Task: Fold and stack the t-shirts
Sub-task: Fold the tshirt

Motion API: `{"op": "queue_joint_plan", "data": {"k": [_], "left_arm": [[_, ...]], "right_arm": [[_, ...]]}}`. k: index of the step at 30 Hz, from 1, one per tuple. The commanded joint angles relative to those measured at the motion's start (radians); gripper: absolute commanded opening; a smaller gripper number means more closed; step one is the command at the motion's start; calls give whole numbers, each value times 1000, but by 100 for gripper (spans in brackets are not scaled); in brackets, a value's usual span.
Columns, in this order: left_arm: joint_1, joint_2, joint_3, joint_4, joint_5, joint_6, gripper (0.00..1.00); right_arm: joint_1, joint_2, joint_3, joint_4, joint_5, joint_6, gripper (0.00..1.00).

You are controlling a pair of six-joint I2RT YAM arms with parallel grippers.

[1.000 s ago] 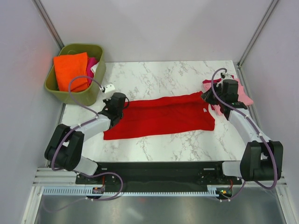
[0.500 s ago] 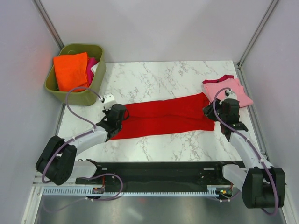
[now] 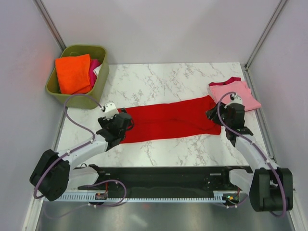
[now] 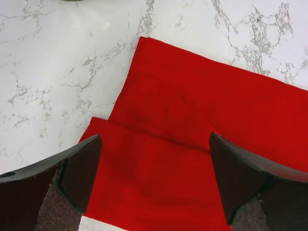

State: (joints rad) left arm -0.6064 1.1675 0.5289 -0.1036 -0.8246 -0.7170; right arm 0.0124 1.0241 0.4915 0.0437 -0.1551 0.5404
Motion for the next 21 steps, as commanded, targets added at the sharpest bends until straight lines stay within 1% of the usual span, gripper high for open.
{"op": "queue_joint_plan", "data": {"k": [1,2,3,5,6,8,9,11,12,14,15,17,18,19,21], "left_arm": [[0,27,98,-31,21,17,100],[7,44,118,-41,53,28,99],[11,61,143,-62,59,31,98],[20,124,222,-129,50,22,95],[22,144,249,-145,47,24,93],[33,205,313,-197,36,14,91],[39,224,330,-206,44,10,89],[69,250,367,-211,103,7,87],[79,276,375,-211,123,2,85],[92,300,399,-208,171,-2,83],[92,322,408,-208,179,2,83],[92,346,442,-209,206,19,81],[92,368,454,-209,212,24,80],[92,377,474,-212,220,37,79],[94,388,490,-212,242,45,78]], "right_arm": [[52,98,93,28,-43,-37,57],[70,122,125,22,-23,-42,57],[113,143,142,19,-14,-49,56],[159,217,200,15,-4,-54,53],[208,243,220,18,-6,-54,50],[260,324,286,24,-8,-51,46],[312,350,309,27,-11,-42,42],[356,434,358,67,-26,-5,38],[389,464,372,87,-53,13,33],[422,551,418,140,-78,62,28],[452,582,436,150,-84,72,22],[483,669,510,154,-89,82,13],[506,700,537,148,-89,82,5],[514,759,565,140,-99,82,1],[537,816,642,127,-124,81,0]]}}
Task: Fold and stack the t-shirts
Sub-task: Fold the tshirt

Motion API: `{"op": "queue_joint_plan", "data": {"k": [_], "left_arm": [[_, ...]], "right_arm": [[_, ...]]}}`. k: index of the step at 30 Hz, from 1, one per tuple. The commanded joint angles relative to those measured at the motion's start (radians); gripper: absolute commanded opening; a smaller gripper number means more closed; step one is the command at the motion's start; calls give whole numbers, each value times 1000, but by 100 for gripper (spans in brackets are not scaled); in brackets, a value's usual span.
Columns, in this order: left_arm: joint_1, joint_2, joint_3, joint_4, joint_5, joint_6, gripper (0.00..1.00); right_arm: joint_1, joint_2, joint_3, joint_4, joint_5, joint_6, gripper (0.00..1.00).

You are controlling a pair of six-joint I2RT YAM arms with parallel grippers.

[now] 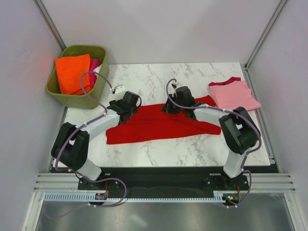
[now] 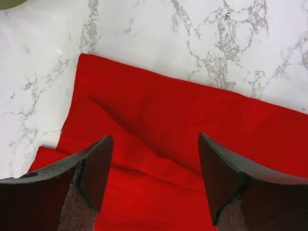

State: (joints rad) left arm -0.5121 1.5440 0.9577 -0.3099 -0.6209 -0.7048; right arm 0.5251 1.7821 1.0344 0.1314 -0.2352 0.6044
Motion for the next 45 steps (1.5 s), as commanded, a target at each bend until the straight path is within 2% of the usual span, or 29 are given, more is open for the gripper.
{"op": "queue_joint_plan", "data": {"k": [1,5,8,11,12,15,17,19,26,34,38,45], "left_arm": [[0,18,65,-8,42,33,78],[0,18,68,-6,65,30,74],[0,36,79,-6,85,27,63],[-2,68,107,-6,102,31,46],[0,76,124,-5,108,31,36],[-2,108,138,-6,124,30,19],[-2,126,148,-6,131,25,16],[-2,159,157,-8,130,28,3],[0,278,210,-70,127,-7,2],[1,281,171,-129,70,-67,2],[6,252,127,-164,33,-108,2],[6,81,-42,-186,-43,-238,2]], "right_arm": [[30,112,140,39,-70,17,0],[65,210,223,22,-98,14,0],[76,276,269,27,-122,29,0],[79,335,306,31,-145,52,0],[81,356,315,31,-154,57,0],[84,385,337,22,-159,66,0],[82,407,348,14,-158,75,0],[84,422,352,10,-159,81,0],[84,444,319,53,-156,80,0],[81,436,274,105,-141,98,0],[81,424,259,112,-128,100,0],[79,428,253,111,-107,115,0]]}}
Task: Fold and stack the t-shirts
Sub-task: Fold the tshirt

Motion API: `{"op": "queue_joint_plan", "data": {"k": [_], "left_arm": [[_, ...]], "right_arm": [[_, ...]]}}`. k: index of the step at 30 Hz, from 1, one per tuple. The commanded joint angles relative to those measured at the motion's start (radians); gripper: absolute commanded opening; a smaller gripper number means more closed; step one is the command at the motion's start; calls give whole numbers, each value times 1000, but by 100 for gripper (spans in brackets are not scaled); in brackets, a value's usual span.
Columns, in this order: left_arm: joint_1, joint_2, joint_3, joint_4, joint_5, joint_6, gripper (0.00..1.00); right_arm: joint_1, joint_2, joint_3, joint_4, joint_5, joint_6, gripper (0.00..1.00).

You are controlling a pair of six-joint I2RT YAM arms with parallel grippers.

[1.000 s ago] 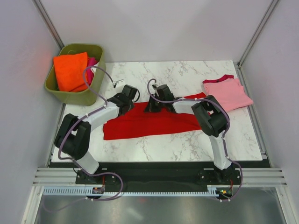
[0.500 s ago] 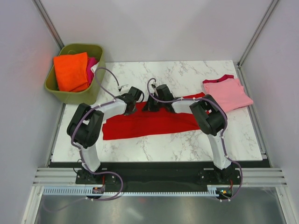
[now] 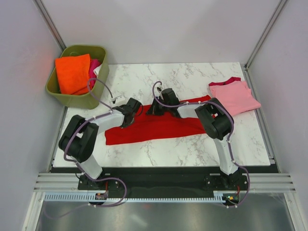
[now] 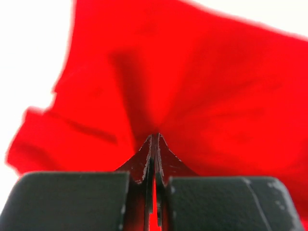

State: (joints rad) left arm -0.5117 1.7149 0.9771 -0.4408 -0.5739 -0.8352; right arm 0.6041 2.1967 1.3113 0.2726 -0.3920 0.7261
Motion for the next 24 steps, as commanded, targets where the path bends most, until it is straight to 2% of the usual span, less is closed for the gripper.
{"op": "queue_joint_plan", "data": {"k": [1,5,12,18,21,24], "left_arm": [[6,-109,-77,-53,-109,-116,2],[19,-162,-130,-72,-126,-153,2],[174,-280,-242,-125,-73,-318,2],[156,-371,-238,-41,-29,-182,4],[127,-367,-189,-33,-24,-122,4],[79,-345,-135,-20,-11,-75,5]], "right_arm": [[0,17,-23,-33,54,-5,0],[-3,14,-29,-35,59,-1,0],[-4,6,-47,-16,61,3,0],[-4,-11,-44,-19,58,-13,0],[-4,-51,-38,-47,77,-43,5],[-4,-95,-11,-100,90,-80,18]]}}
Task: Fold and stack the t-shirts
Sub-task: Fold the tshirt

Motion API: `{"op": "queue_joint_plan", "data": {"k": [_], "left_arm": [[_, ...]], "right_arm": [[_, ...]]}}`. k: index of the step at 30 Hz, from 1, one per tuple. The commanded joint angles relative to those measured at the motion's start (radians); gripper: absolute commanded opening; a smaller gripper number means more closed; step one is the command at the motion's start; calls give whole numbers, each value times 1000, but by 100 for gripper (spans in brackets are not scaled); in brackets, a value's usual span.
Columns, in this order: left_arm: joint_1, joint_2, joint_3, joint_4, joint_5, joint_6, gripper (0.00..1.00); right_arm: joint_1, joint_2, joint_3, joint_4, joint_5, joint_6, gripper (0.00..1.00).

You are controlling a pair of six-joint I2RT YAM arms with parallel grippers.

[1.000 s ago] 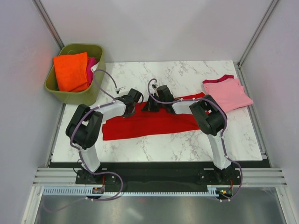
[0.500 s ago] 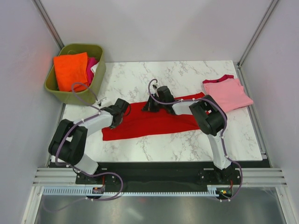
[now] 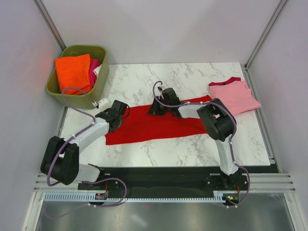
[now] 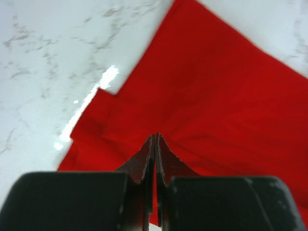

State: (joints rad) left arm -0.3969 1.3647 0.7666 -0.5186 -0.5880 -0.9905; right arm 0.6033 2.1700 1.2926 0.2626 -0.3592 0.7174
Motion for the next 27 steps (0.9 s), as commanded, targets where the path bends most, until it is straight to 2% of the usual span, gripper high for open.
{"op": "queue_joint_plan", "data": {"k": [1,4,9,15,16,19,27], "left_arm": [[-42,13,89,66,26,95,6],[-62,57,138,98,66,122,6],[-91,155,220,160,149,157,5],[-209,322,436,158,185,191,5],[-221,344,497,160,216,191,5],[-261,453,626,163,290,184,5],[-309,747,944,173,484,165,5]], "right_arm": [[-4,-82,10,-103,66,-82,25],[-5,-156,10,-166,124,-124,36],[-48,-311,-80,-260,236,-182,41],[-233,-470,-260,-315,287,-190,41],[-278,-496,-274,-322,305,-197,48],[-322,-515,-285,-368,397,-239,54],[-350,-437,-196,-428,500,-274,55]]}}
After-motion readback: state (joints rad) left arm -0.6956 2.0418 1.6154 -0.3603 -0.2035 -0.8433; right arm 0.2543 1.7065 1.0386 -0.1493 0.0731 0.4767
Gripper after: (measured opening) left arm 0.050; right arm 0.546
